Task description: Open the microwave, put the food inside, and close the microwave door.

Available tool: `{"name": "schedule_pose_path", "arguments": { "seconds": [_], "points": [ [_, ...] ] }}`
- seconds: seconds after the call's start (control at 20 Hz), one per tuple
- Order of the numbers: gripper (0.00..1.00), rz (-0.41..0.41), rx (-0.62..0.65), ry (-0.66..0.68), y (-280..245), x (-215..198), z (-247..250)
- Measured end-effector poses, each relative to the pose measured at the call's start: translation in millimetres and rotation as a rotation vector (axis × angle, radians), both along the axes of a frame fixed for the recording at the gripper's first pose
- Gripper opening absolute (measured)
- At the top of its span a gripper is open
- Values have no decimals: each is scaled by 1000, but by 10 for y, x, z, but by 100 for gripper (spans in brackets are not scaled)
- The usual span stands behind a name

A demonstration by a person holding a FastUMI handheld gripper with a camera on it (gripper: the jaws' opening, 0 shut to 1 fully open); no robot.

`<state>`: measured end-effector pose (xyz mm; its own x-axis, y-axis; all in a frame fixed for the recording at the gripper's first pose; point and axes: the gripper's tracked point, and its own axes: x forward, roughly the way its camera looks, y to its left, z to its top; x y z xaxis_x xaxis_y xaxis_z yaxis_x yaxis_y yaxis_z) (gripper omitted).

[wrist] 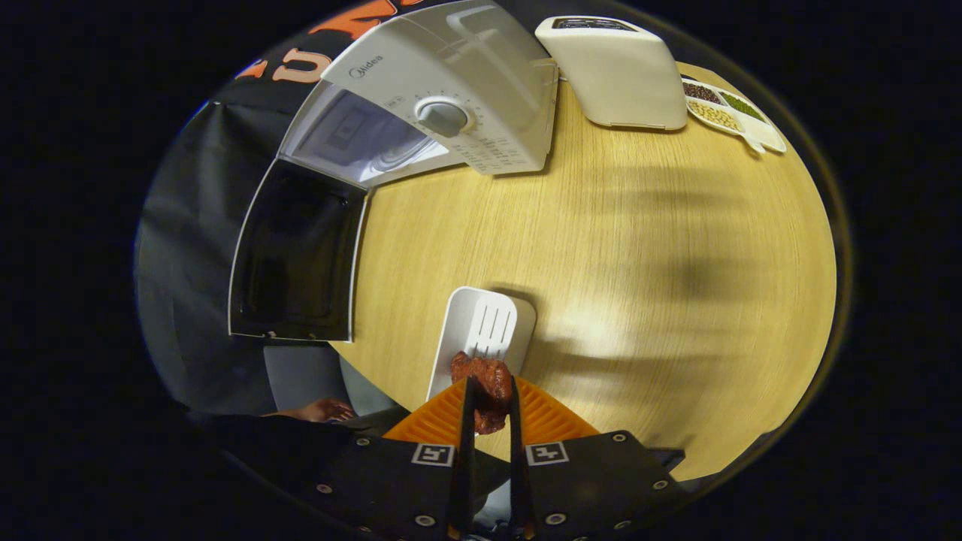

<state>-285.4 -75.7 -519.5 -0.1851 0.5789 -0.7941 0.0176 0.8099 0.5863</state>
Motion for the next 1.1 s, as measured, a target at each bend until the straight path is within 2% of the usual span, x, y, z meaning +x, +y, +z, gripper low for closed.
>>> {"name": "schedule_pose_path", "arguments": {
  "seconds": [0.05,0.25,0.4,0.6,0.75,0.95,1.1],
  "points": [
    [15,-11,2,-4,19,-14,31],
    [9,-117,0,-44,112,-39,137],
    [8,-194,-11,-66,137,-112,177],
    [8,-338,-33,-112,115,-80,229],
    [8,-472,-16,-151,105,74,344],
    [8,-665,78,-206,302,371,582],
    [8,-756,149,-254,569,619,749]
  ]
}}
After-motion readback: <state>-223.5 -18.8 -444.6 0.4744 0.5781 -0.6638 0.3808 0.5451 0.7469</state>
